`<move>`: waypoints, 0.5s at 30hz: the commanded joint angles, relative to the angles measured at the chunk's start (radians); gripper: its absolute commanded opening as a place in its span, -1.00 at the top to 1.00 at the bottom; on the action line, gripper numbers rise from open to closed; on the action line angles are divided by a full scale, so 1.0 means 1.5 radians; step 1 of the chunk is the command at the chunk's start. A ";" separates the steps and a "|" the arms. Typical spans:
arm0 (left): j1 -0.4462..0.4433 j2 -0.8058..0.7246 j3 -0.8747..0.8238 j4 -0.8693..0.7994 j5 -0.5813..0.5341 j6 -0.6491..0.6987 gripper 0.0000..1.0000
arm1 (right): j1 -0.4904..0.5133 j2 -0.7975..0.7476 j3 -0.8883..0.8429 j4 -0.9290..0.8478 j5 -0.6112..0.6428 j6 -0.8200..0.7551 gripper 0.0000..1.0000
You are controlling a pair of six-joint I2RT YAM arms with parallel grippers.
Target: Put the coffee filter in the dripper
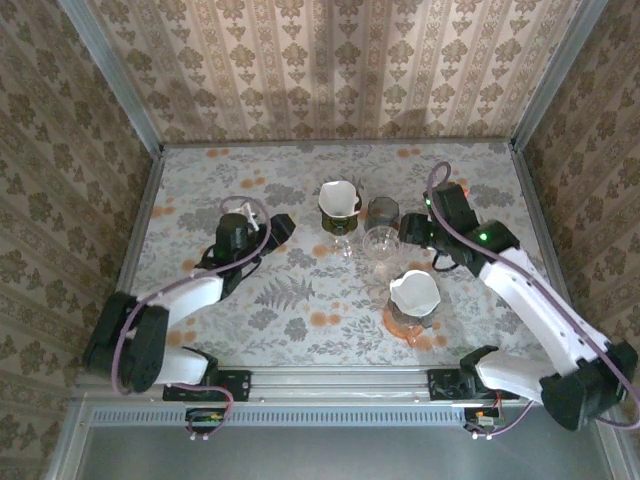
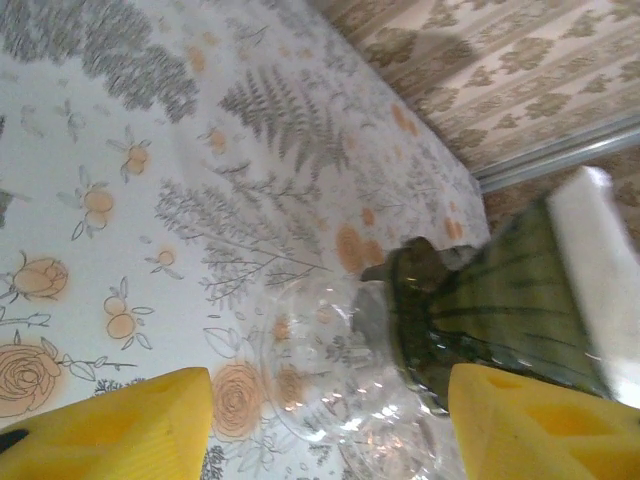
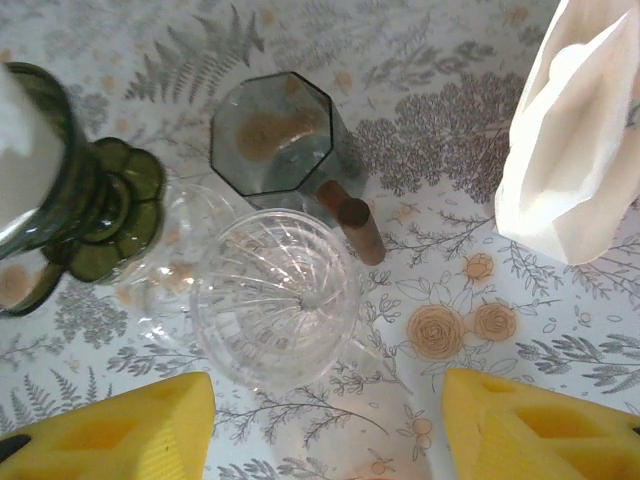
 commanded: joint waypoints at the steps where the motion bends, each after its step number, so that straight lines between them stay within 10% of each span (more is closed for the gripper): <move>1: 0.003 -0.116 -0.003 -0.098 -0.003 0.058 -0.42 | -0.037 0.057 0.029 0.023 -0.081 -0.030 -0.27; 15: 0.012 -0.330 -0.046 -0.256 0.005 0.144 -0.74 | -0.095 0.284 0.126 0.096 -0.136 -0.103 -0.28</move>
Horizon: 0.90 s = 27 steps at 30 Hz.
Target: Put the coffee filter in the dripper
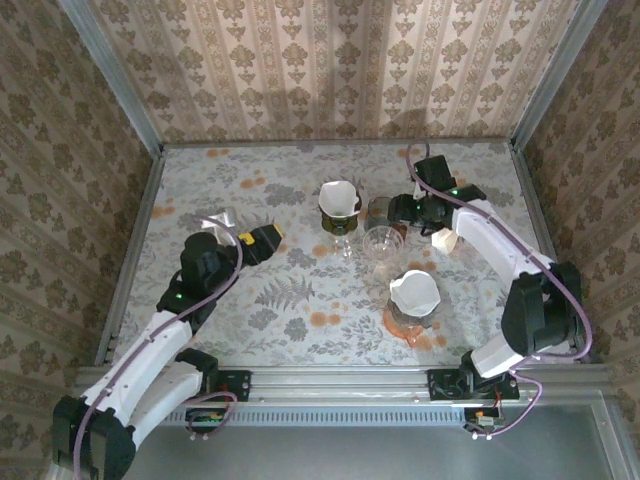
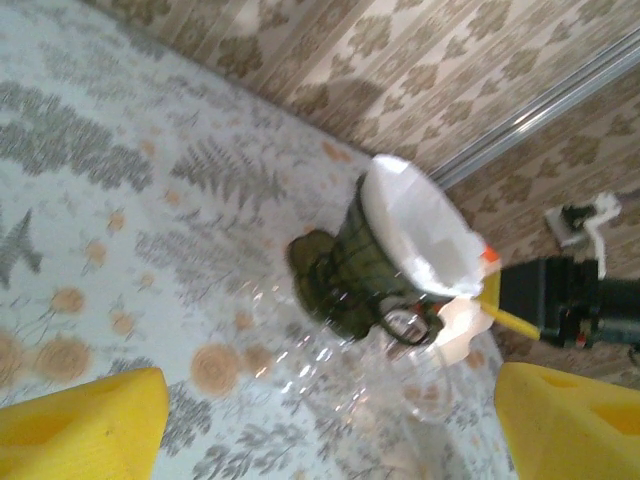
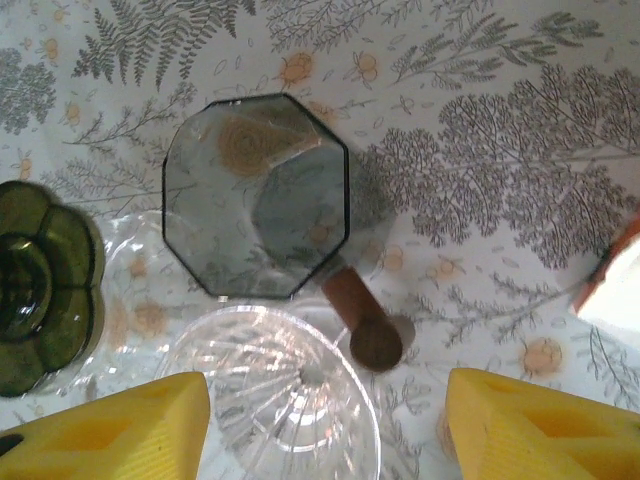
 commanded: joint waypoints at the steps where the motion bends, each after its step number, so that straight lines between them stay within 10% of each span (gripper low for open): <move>1: 0.010 -0.005 -0.009 -0.036 0.016 0.033 -0.74 | -0.007 0.038 0.037 0.011 -0.008 -0.017 -0.21; 16: 0.055 -0.008 -0.043 -0.004 0.068 0.014 -0.78 | -0.010 0.187 0.168 -0.008 0.050 0.018 -0.11; 27: 0.059 -0.013 -0.049 -0.009 0.064 0.010 -0.78 | -0.011 0.269 0.227 -0.053 0.087 0.033 0.34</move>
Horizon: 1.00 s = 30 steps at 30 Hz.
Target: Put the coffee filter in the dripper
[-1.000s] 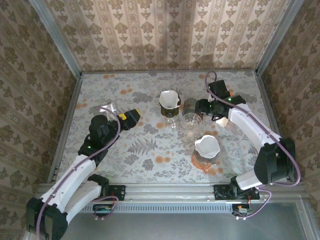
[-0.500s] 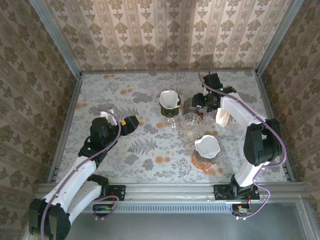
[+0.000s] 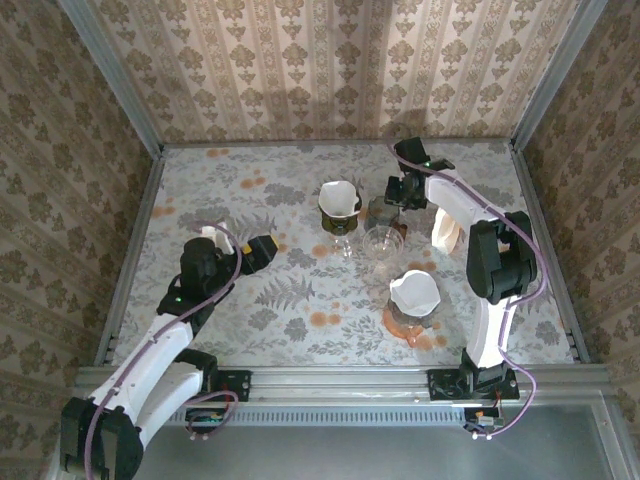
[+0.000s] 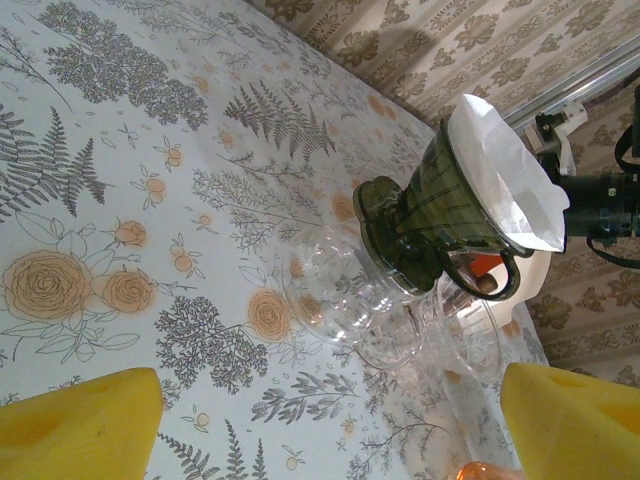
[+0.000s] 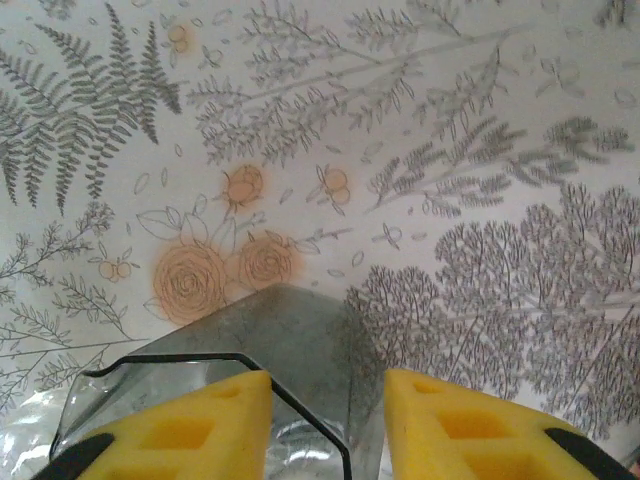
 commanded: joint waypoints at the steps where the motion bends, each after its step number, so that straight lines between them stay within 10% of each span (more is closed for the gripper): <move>1: 0.006 -0.010 -0.006 0.008 0.009 -0.004 -0.78 | -0.003 0.018 0.011 -0.033 0.015 0.005 0.38; 18: 0.007 -0.009 -0.015 0.004 0.000 -0.010 -0.79 | 0.004 0.025 -0.007 -0.010 -0.020 0.008 0.34; 30: 0.007 -0.012 -0.009 -0.003 0.001 -0.017 -0.80 | 0.002 -0.019 -0.005 0.000 0.043 0.015 0.99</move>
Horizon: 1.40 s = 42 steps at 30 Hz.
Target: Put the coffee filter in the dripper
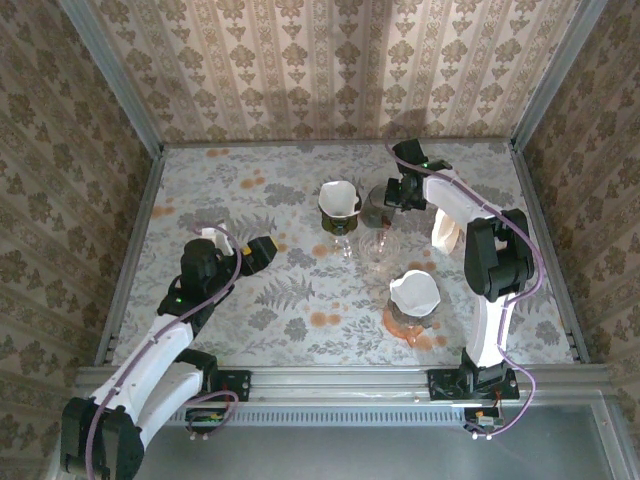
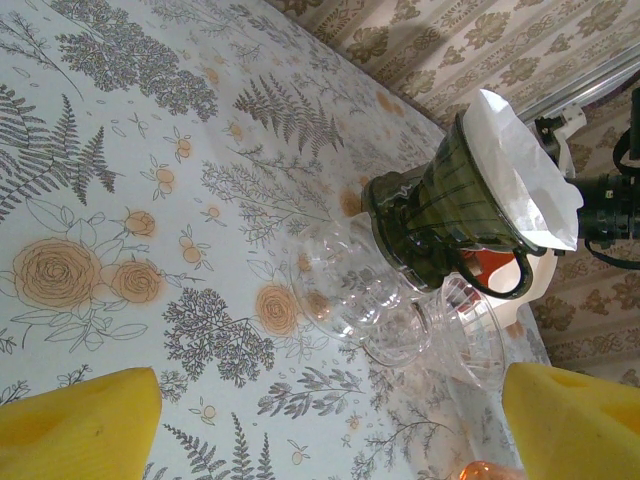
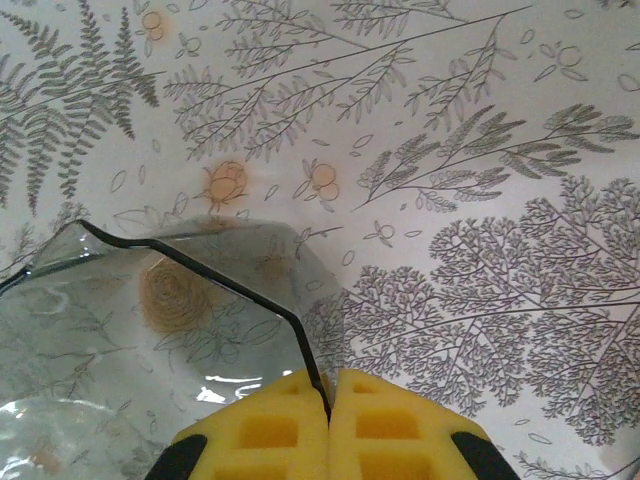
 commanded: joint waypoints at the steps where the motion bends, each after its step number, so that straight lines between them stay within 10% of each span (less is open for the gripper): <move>1: 0.003 -0.013 0.000 -0.004 0.002 -0.008 -0.80 | 0.000 -0.044 0.000 0.001 0.042 0.010 1.00; 14: 0.003 -0.036 0.029 -0.023 0.006 -0.020 -0.99 | -0.001 -0.295 -0.017 0.016 0.115 0.007 1.00; 23: 0.009 -0.056 0.065 -0.061 0.016 -0.007 -1.00 | 0.149 -0.488 -0.060 -0.043 0.058 -0.020 1.00; 33: 0.033 -0.090 0.071 -0.089 0.019 0.003 -0.96 | 0.445 -0.393 -0.011 -0.255 0.064 -0.033 1.00; 42: 0.034 -0.085 0.065 -0.103 0.032 0.004 -0.96 | 0.473 -0.309 -0.133 -0.175 0.046 -0.002 1.00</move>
